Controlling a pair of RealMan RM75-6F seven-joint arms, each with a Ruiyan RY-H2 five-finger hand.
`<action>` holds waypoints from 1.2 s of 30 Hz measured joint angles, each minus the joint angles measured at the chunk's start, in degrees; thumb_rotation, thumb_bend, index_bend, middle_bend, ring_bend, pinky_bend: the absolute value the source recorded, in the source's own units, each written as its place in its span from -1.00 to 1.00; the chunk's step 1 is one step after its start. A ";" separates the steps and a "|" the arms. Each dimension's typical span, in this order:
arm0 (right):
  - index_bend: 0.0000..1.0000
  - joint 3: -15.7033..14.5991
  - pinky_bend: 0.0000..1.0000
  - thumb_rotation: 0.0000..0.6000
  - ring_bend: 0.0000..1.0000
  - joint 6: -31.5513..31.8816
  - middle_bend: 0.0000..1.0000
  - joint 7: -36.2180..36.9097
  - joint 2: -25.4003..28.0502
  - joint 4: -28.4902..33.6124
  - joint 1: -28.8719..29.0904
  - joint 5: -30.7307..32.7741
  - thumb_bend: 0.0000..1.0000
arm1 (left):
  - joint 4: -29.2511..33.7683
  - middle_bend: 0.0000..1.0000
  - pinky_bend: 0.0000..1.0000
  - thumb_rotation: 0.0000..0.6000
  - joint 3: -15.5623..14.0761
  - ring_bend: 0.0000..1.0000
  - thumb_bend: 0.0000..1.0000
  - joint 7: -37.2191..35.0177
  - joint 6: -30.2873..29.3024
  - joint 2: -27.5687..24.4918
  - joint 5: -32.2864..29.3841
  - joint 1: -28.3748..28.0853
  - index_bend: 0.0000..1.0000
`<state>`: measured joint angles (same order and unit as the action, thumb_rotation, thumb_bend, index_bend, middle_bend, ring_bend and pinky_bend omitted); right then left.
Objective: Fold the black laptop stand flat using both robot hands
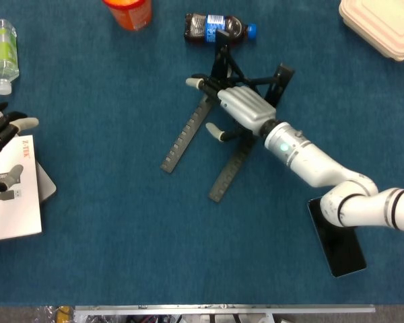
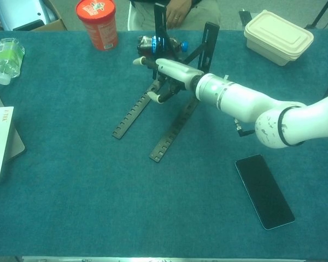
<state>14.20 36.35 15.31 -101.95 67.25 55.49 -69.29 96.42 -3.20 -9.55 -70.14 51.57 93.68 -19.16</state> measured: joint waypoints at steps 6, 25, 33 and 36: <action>-1.00 0.03 -1.00 1.00 -1.00 0.63 -1.00 -0.36 1.05 0.84 -0.84 0.48 -0.16 | -0.16 -0.65 -0.95 1.00 0.13 -0.88 -0.28 0.03 0.28 0.41 0.13 -0.25 -0.63; -1.00 0.66 -1.00 1.00 -1.00 -1.08 -1.00 1.00 -1.90 -0.84 0.96 -0.17 -0.16 | -0.32 -0.65 -0.95 1.00 -0.15 -0.88 -0.28 -0.20 -0.46 -0.10 -0.24 0.66 -0.63; -1.00 2.64 -1.00 1.00 -1.00 -2.09 -1.00 -0.84 -4.97 -5.84 2.66 3.29 -0.16 | -0.09 -0.65 -0.95 1.00 -0.29 -0.88 -0.28 -0.25 -1.44 -0.55 0.10 1.28 -0.63; -1.00 2.70 -1.00 1.00 -1.00 -1.75 -1.00 -0.99 -4.67 -5.70 2.28 3.48 -0.16 | -0.20 -0.65 -0.95 1.00 -0.27 -0.88 -0.28 -0.36 -1.49 -0.53 0.25 1.31 -0.63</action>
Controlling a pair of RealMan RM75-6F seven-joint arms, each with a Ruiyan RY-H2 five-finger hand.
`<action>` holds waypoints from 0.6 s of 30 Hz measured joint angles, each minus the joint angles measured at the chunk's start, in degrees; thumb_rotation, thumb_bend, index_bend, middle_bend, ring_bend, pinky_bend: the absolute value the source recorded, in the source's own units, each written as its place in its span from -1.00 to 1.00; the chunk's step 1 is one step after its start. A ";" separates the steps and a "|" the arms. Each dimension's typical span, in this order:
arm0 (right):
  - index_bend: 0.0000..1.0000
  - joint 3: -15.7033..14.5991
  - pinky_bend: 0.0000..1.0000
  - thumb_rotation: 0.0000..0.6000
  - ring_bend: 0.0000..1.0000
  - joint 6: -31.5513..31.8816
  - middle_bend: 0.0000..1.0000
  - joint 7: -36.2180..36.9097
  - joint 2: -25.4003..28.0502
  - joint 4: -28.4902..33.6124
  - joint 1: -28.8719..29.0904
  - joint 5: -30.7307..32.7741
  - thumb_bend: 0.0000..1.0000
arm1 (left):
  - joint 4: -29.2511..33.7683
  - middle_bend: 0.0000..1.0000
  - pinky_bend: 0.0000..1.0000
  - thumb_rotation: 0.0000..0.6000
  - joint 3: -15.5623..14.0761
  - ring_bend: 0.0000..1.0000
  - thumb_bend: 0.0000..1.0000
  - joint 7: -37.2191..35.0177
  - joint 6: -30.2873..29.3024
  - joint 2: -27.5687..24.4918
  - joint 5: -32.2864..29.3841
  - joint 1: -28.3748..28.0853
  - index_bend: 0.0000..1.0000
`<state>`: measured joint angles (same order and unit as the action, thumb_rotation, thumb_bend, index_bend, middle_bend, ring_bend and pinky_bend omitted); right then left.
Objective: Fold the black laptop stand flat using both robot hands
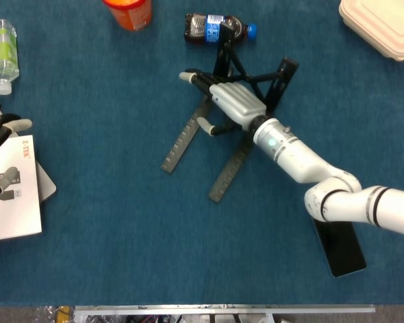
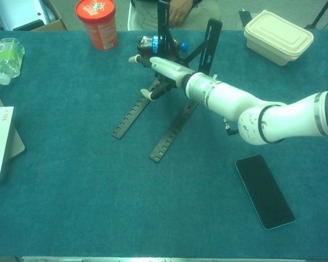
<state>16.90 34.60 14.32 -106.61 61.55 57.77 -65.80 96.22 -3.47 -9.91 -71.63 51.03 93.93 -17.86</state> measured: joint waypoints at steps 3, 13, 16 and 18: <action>-1.00 -0.15 -1.00 1.00 -1.00 0.44 -1.00 0.06 0.73 0.97 -0.60 -0.16 -0.16 | -0.04 -0.65 -0.95 1.00 0.01 -0.88 -0.28 -0.06 0.01 0.13 0.22 -0.04 -0.63; -1.00 -1.56 -1.00 1.00 -1.00 0.98 -1.00 1.47 3.96 7.19 -2.14 -3.37 -0.16 | 0.02 -0.65 -0.95 1.00 0.08 -0.88 -0.29 0.12 -0.27 0.16 0.26 0.16 -0.63; -1.00 -2.47 -1.00 1.00 -1.00 1.74 -1.00 2.60 5.91 10.87 -2.89 -6.09 -0.16 | 0.01 -0.65 -0.95 1.00 0.02 -0.88 -0.28 0.23 -0.31 0.10 0.06 0.35 -0.63; -1.00 -3.23 -1.00 1.00 -1.00 2.80 -1.00 3.64 7.73 13.79 -3.61 -8.53 -0.16 | -0.03 -0.65 -0.95 1.00 0.02 -0.88 -0.29 0.25 -0.25 0.14 -0.10 0.40 -0.63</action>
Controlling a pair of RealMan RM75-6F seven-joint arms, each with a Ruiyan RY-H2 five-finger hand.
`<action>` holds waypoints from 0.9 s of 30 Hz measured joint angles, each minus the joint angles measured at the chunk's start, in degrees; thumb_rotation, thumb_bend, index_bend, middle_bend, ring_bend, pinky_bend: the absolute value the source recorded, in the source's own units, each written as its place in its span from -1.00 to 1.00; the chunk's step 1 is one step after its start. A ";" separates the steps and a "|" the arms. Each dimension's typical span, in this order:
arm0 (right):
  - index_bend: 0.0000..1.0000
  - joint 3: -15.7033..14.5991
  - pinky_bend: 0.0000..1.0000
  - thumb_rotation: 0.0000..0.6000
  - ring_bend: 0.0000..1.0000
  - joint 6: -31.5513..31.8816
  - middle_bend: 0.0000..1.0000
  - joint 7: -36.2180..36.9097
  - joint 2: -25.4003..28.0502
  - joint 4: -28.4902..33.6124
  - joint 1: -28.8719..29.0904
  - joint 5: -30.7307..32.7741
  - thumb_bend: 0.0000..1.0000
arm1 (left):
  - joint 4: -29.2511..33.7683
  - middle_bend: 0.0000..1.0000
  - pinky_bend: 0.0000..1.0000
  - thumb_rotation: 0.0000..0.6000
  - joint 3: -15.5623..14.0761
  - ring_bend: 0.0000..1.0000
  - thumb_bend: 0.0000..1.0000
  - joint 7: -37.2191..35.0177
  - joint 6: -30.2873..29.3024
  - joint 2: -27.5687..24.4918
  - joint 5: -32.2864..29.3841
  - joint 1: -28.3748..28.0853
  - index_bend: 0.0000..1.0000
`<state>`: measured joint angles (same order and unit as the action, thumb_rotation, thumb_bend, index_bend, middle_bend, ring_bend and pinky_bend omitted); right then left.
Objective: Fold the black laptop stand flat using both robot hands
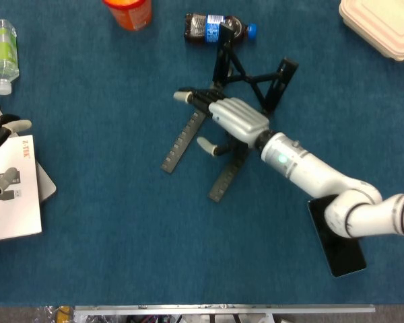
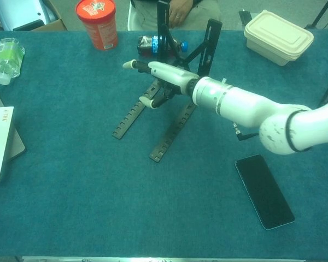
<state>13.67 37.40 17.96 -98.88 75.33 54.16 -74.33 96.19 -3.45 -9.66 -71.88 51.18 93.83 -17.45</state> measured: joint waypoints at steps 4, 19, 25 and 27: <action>-1.00 -1.33 -1.00 1.00 -1.00 2.63 -1.00 2.12 3.98 5.48 -1.45 -4.21 -0.16 | -0.10 -0.65 -0.95 1.00 0.10 -0.88 -0.28 0.08 0.24 0.27 -0.10 -0.10 -0.63; -1.00 -4.16 -1.00 1.00 -1.00 14.17 -1.00 7.23 22.00 22.27 -7.16 -13.87 -0.16 | -0.62 -0.65 -0.95 1.00 0.53 -0.88 -0.28 0.79 2.22 1.75 -1.06 -1.00 -0.63; -1.00 -5.05 -1.00 1.00 -1.00 17.58 -1.00 5.34 27.62 26.72 -9.86 -14.67 -0.16 | -0.96 -0.65 -0.95 1.00 0.92 -0.88 -0.28 0.69 2.75 2.18 -1.72 -1.38 -0.63; -1.00 -5.53 -1.00 1.00 -1.00 19.22 -1.00 5.20 29.39 27.58 -11.08 -15.16 -0.16 | -1.24 -0.66 -0.95 1.00 1.15 -0.88 -0.28 0.57 2.90 2.37 -2.18 -1.50 -0.63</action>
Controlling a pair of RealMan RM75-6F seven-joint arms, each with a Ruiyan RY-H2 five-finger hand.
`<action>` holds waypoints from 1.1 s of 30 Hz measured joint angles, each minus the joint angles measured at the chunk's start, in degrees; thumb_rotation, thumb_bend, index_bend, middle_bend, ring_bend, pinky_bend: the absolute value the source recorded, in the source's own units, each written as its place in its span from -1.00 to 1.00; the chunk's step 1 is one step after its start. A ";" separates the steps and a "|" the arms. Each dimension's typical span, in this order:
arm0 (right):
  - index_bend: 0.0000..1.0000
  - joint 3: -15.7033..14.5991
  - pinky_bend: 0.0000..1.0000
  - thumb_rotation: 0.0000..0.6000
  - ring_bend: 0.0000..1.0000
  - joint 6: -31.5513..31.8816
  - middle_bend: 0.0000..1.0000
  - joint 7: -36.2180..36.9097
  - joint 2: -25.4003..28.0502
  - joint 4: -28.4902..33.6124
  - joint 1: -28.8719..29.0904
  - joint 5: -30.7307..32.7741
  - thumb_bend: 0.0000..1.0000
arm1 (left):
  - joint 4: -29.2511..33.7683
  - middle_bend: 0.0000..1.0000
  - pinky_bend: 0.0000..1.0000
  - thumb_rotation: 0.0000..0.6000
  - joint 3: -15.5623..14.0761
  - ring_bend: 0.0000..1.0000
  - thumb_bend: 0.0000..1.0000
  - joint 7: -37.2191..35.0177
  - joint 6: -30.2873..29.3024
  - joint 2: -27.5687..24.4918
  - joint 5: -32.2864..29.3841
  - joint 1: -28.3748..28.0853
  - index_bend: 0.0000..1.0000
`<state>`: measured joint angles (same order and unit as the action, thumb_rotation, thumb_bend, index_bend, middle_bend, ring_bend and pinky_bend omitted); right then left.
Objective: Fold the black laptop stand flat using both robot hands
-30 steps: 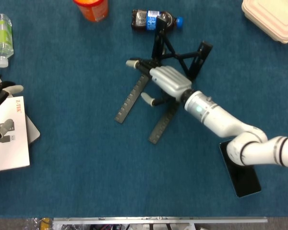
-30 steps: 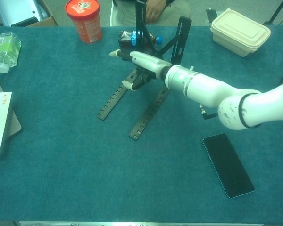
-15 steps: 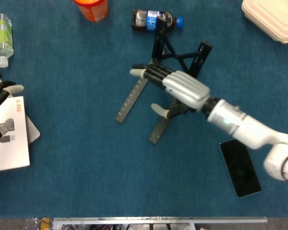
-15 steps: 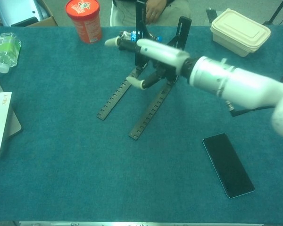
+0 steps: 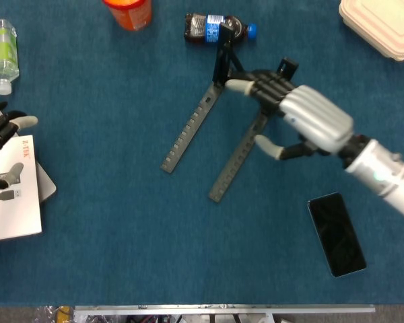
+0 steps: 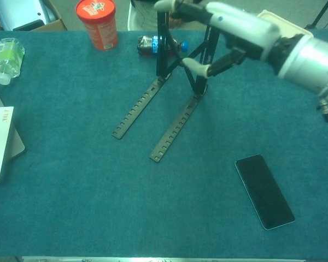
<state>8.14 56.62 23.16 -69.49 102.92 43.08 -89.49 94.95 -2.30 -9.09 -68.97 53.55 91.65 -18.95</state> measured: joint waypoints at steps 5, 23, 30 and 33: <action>-1.00 -1.42 -1.00 1.00 -1.00 4.75 -1.00 1.16 4.14 1.24 -3.41 -1.77 -0.17 | -0.96 -0.66 -0.95 1.00 0.83 -0.88 -0.28 -0.25 -0.02 0.71 -1.10 -0.23 -0.63; -1.00 -3.66 -1.00 1.00 -1.00 12.51 -1.00 8.30 7.92 -4.12 -10.03 -2.65 -0.17 | -2.05 -0.66 -0.95 1.00 1.97 -0.88 -0.29 -0.23 0.94 1.86 -2.94 -1.04 -0.63; -1.00 -3.16 -1.00 1.00 -1.00 10.18 -1.00 12.27 4.59 -9.96 -9.46 -0.43 -0.17 | -1.69 -0.66 -0.95 1.00 1.96 -0.88 -0.28 0.61 1.68 2.00 -3.29 -1.36 -0.63; -1.00 -2.72 -1.00 1.00 -1.00 8.49 -1.00 14.47 2.73 -12.61 -8.61 0.45 -0.17 | -1.52 -0.66 -0.95 1.00 1.87 -0.88 -0.29 0.91 1.92 2.01 -3.56 -1.34 -0.63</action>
<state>5.42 65.10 37.63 -66.76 90.31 34.47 -89.04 93.43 -0.43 -8.18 -67.05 55.56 88.09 -20.30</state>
